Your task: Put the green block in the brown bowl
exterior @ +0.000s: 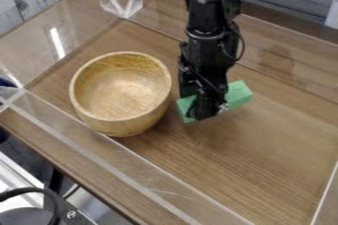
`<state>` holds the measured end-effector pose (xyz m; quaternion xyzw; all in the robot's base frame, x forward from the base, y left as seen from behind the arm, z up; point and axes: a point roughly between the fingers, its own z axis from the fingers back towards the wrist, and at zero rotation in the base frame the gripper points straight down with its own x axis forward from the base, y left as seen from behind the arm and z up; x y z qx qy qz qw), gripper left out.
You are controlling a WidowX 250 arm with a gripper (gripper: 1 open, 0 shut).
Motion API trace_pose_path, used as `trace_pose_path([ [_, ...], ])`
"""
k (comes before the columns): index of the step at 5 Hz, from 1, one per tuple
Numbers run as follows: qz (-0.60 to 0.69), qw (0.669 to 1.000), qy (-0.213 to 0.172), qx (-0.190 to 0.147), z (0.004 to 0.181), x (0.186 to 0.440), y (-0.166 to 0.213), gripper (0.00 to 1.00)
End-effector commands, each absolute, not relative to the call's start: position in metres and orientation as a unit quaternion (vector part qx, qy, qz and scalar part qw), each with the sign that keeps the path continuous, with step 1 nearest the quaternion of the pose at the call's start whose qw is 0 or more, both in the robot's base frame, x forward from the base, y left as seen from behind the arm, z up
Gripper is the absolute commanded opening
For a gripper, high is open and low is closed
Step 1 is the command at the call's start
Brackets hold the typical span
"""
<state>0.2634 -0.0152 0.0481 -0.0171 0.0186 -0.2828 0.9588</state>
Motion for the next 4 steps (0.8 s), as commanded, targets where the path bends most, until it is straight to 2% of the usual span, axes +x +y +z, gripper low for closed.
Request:
trace_pose_path([
  [1, -0.266, 0.964, -0.019, -0.002, 0.075, 0.267, -0.004, 0.0],
  [3, -0.208, 0.978, -0.013, 0.008, 0.087, 0.258, 0.039, 0.0],
  [4, -0.172, 0.985, -0.007, 0.009, 0.087, 0.252, 0.066, 0.0],
])
